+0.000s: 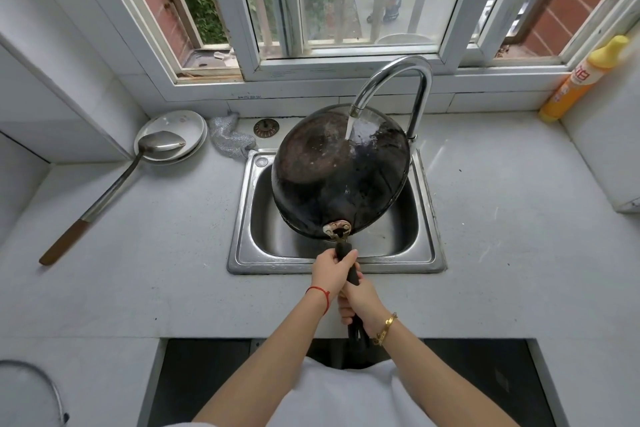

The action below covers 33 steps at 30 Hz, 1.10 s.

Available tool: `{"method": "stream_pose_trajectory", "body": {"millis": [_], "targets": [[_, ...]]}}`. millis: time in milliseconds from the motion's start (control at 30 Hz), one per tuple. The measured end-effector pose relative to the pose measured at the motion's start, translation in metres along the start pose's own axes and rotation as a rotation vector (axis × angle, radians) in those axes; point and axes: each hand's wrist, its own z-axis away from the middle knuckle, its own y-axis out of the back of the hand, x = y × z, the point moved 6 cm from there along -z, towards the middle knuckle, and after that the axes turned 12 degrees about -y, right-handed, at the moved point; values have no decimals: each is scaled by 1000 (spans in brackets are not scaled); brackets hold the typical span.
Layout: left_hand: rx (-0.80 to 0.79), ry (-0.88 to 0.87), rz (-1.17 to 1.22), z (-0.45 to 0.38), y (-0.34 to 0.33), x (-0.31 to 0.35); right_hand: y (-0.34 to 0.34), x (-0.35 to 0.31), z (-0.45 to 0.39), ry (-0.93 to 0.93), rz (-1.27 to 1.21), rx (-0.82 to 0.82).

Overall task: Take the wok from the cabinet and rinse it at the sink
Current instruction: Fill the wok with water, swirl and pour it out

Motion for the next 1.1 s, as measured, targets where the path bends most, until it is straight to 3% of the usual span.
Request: {"method": "stream_pose_trajectory", "body": {"millis": [1100], "targets": [[-36,65,67,3,-1,5,-3,3,-2,-7,-7,22]]}}
